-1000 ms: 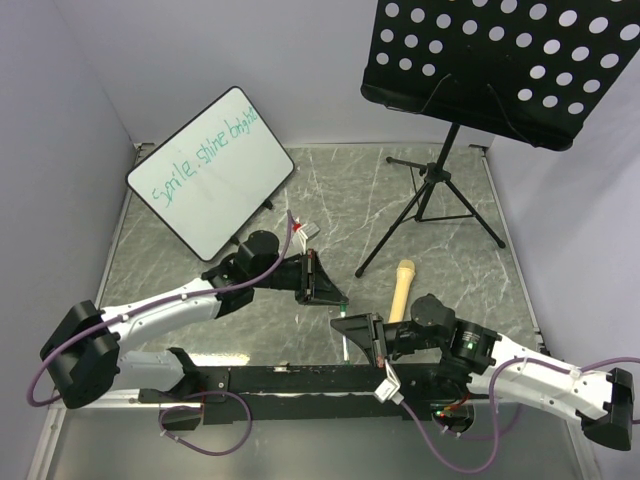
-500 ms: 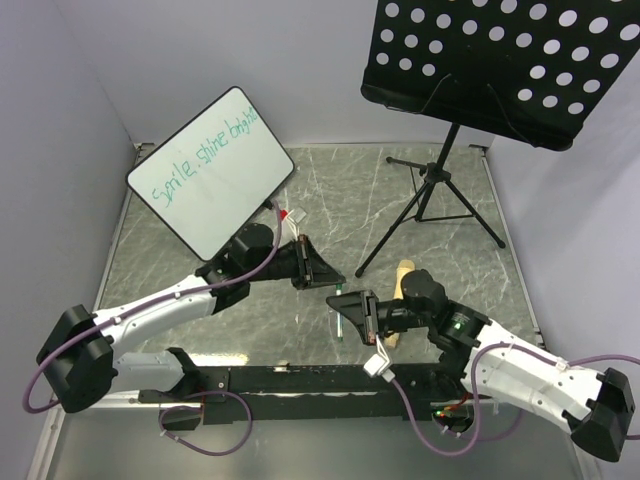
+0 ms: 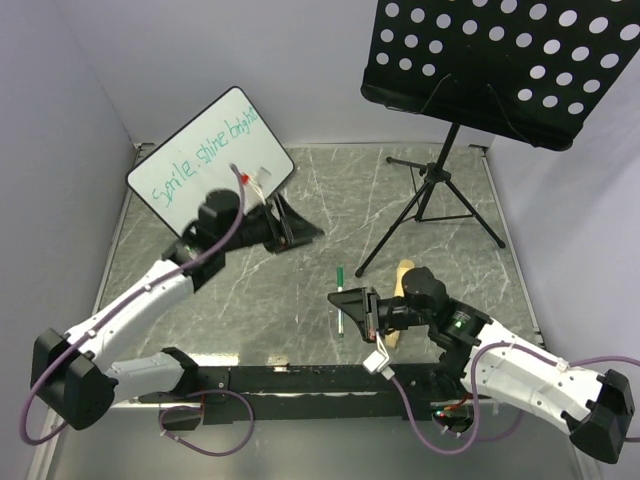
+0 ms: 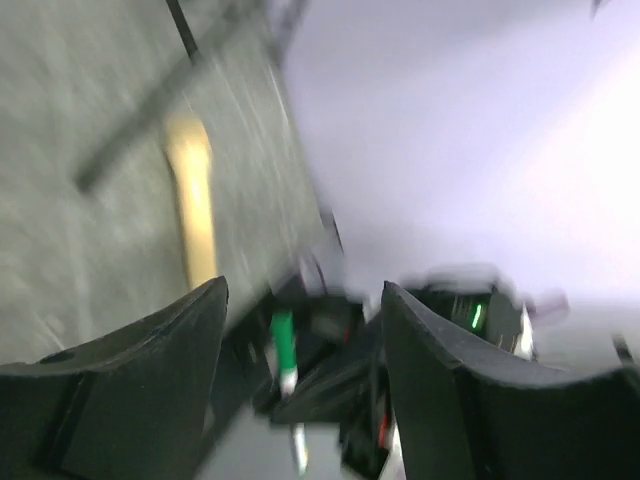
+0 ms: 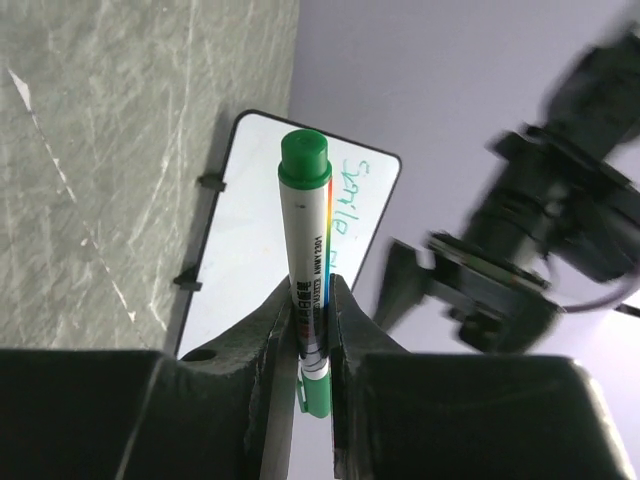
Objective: Write a sentence on the whiteboard
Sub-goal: Put down the whiteboard marker at the center of the board.
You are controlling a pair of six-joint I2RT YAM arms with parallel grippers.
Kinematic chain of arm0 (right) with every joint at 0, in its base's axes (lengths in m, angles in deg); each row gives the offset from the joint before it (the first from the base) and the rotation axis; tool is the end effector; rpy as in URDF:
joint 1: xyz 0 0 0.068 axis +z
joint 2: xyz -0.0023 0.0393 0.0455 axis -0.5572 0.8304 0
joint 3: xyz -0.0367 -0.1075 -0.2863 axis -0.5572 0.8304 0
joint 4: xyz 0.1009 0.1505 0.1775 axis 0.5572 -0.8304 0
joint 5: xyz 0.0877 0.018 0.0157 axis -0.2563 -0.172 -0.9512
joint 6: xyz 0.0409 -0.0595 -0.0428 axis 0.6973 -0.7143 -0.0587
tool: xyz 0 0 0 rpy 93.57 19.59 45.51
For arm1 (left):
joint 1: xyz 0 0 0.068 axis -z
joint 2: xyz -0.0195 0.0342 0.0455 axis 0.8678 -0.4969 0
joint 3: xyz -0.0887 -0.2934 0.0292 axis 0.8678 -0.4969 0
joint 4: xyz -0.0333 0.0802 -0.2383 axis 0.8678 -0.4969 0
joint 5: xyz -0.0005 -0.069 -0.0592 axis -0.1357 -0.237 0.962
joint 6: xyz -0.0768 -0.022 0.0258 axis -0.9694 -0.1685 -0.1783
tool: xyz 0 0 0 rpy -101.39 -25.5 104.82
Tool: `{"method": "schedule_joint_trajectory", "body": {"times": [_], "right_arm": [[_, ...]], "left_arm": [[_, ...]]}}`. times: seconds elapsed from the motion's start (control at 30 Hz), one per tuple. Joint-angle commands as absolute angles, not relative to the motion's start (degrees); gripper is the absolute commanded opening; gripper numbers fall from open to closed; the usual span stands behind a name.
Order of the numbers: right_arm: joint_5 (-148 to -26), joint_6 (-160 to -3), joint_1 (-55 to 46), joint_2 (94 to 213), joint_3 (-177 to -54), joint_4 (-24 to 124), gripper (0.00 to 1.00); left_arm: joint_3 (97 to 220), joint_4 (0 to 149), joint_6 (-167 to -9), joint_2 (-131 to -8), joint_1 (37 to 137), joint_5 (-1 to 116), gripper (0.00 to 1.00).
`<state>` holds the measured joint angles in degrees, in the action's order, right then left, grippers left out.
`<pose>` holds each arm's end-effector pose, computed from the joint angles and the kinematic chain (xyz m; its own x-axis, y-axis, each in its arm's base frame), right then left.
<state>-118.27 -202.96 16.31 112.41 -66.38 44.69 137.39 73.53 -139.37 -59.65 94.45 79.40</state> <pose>0.0652 0.1507 0.2655 0.9755 0.0729 0.2078 0.2195 -0.2463 -0.9440 0.2045 -0.1839 0.3566 -0.8786 -0.3354 -0.3399 0.2378 0.3101 -0.9205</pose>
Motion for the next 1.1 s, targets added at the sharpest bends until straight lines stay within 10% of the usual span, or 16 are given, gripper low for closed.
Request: {"method": "schedule_joint_trajectory", "body": {"times": [0.0,0.17,1.07], "right_arm": [[-115.2,-202.2,17.2,120.7,-70.1,44.6,0.00],[-111.3,-201.1,12.6,136.3,-79.3,47.6,0.00],[-93.1,-222.3,-1.0,179.6,-106.2,35.4,0.19]], "left_arm": [[151.6,53.9,-123.4,-56.0,90.2,63.4,0.69],[154.4,44.6,-116.2,-43.8,90.1,45.3,0.97],[145.2,32.3,-120.4,-21.8,90.0,35.5,0.97]]}}
